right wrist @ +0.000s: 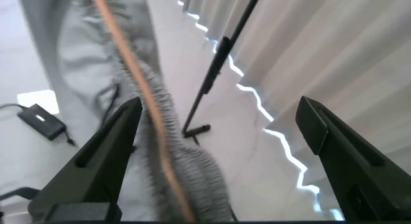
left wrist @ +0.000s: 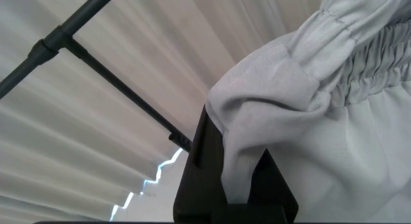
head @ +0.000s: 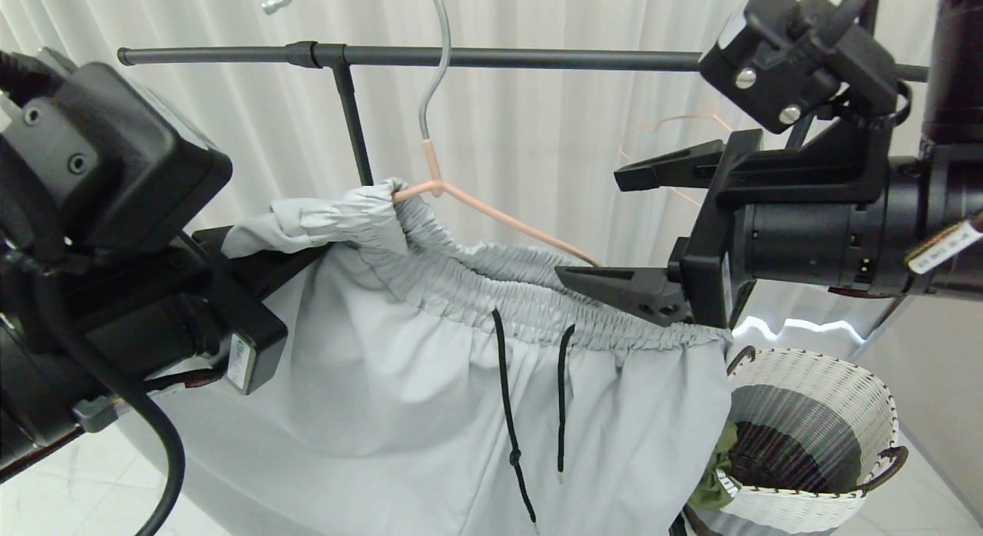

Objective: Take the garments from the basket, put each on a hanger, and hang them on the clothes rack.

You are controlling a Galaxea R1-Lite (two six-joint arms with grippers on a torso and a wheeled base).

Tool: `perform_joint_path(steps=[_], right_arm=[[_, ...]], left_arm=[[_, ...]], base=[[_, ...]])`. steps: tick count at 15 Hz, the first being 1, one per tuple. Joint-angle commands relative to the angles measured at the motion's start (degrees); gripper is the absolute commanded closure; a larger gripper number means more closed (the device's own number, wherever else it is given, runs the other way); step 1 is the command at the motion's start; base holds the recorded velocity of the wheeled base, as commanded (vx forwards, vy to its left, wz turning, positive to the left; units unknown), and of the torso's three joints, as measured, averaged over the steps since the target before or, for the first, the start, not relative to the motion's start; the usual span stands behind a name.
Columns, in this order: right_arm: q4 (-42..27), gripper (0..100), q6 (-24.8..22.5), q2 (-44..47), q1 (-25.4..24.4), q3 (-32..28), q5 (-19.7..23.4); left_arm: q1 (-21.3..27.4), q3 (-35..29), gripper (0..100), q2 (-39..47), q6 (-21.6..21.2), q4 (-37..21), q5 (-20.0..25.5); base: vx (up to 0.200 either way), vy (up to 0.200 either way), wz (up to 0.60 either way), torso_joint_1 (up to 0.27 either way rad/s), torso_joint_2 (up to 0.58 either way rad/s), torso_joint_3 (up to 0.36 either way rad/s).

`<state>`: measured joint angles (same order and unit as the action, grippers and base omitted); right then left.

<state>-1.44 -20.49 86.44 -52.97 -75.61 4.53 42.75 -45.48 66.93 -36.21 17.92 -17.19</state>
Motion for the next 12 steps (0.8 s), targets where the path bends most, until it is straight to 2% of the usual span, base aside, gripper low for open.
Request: perform_joint_path(steps=[1, 12], right_arm=[[-1.46, 0, -0.34, 2.33, 0.59, -1.91, 0.04], [-8.49, 0, -2.53, 4.26, -3.19, -3.58, 1.53]], left_arm=[[0.23, -0.13, 100, 0.13, 0.0, 0.01, 0.05], [2.42, -3.82, 100, 4.7, 0.17, 0.1, -0.13]], base=[[0.0, 0.0, 0.0, 0.0, 0.0, 0.0], [0.0, 0.0, 0.0, 0.0, 0.0, 0.0]])
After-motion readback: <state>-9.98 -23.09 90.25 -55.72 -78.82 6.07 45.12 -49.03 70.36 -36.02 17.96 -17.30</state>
